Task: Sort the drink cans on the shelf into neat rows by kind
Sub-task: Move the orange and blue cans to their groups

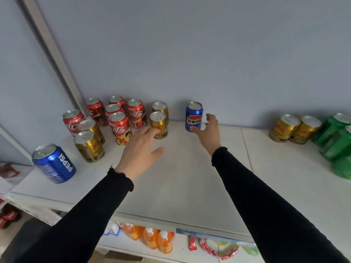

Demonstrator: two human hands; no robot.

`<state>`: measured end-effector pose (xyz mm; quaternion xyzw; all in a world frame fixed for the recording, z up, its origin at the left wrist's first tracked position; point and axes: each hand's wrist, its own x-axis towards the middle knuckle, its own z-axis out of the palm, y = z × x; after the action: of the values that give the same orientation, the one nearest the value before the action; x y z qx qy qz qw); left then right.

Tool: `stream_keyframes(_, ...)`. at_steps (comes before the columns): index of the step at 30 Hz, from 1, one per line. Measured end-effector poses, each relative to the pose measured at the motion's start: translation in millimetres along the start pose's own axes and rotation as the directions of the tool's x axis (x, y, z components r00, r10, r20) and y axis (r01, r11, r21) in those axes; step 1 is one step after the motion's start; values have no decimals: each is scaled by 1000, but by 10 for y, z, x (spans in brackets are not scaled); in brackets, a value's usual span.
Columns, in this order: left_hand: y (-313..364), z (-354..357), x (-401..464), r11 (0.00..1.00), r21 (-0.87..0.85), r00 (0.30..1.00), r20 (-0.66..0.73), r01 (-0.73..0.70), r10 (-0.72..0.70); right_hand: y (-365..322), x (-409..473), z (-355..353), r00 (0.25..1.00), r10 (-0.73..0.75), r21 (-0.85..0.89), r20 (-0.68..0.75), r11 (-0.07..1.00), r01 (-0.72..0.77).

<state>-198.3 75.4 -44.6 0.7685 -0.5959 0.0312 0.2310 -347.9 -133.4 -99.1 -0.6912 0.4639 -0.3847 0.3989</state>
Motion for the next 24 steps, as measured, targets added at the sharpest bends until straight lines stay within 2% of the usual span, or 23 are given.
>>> stream_keyframes(6, -230, -31, 79, 1000, -23, 1000, -23, 11, -11, 91, 280, 283, 1000, 9, 48, -24, 999, -8)
stream_keyframes(11, -400, -243, -18, 999, -39, 998, -65, -19, 16, -44, 115, 357, 998, 12, 43, -54, 999, -9)
stream_keyframes(18, -739, -760, -430, 993, -59, 985, -144, -101, 92, -497, -916, 576, 992, -38, 92, -121, 995, 49)
stream_keyframes(24, -1339, -1226, -977, 986, -47, 964, -220, -163, 149, -986, -1975, 1041, 994, -47, 133, -95, 989, 60)
